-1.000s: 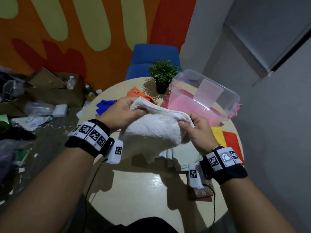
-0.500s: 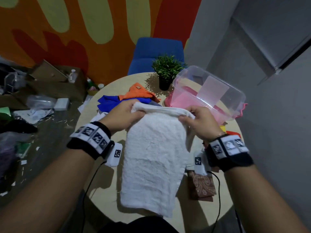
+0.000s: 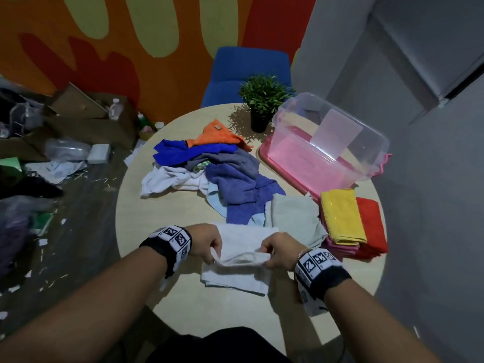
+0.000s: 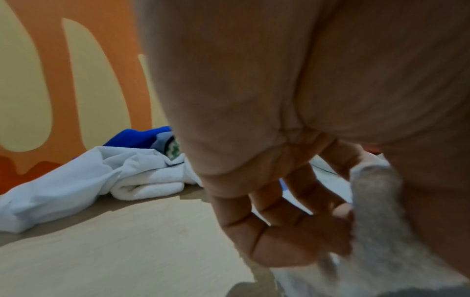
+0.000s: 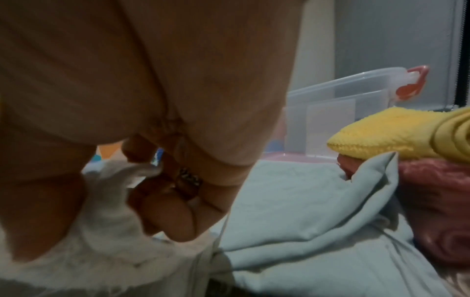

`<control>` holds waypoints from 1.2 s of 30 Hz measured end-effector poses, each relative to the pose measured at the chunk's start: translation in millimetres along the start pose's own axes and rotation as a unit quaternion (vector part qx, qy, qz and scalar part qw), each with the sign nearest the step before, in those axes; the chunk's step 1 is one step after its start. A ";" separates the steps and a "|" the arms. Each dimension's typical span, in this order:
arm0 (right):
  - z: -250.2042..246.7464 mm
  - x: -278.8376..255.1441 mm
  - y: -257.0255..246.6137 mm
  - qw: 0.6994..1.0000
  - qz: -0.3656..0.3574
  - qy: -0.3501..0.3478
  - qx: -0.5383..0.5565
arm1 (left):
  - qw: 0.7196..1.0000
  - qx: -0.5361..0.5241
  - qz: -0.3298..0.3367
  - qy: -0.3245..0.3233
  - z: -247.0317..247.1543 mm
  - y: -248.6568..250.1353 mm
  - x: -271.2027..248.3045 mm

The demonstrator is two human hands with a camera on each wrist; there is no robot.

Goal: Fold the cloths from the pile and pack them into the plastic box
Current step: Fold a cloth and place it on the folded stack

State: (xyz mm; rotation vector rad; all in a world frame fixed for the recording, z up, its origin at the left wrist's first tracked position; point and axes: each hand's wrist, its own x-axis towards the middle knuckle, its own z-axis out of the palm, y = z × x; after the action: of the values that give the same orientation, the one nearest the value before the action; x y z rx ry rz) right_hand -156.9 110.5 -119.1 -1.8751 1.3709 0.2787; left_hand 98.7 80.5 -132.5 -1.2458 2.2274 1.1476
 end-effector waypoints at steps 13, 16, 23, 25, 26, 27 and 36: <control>30.4 -8.6 -0.4 0.995 0.012 -0.102 -0.003 | 0.995 -0.023 -0.028 -0.089 18.0 1.2 -2.9; 35.4 -11.6 3.3 0.988 0.060 -0.141 -0.004 | 0.994 -0.062 -0.080 -0.029 26.2 -11.1 3.5; 41.5 -6.9 6.2 0.993 0.087 -0.078 -0.033 | 0.932 -0.221 -0.219 0.184 50.6 -37.5 31.1; 43.2 -6.1 2.9 0.992 0.088 -0.082 -0.039 | 0.934 -0.243 -0.216 0.147 51.4 -32.2 31.5; 42.2 -5.2 1.3 0.992 0.085 -0.080 -0.040 | 0.934 -0.258 -0.206 0.137 51.2 -28.6 29.9; 40.7 -3.3 -0.2 0.994 0.082 -0.064 -0.039 | 0.929 -0.283 -0.193 0.138 49.7 -24.3 27.2; -13.2 8.0 -31.6 0.953 -0.075 0.254 0.144 | 0.939 -0.290 0.083 0.163 -33.8 34.4 -5.5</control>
State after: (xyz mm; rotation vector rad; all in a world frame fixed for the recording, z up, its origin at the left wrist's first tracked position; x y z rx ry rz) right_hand -129.4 99.2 -100.5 -1.8542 1.4864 -0.4918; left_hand 76.3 66.9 -91.7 -1.5854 2.3427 1.8827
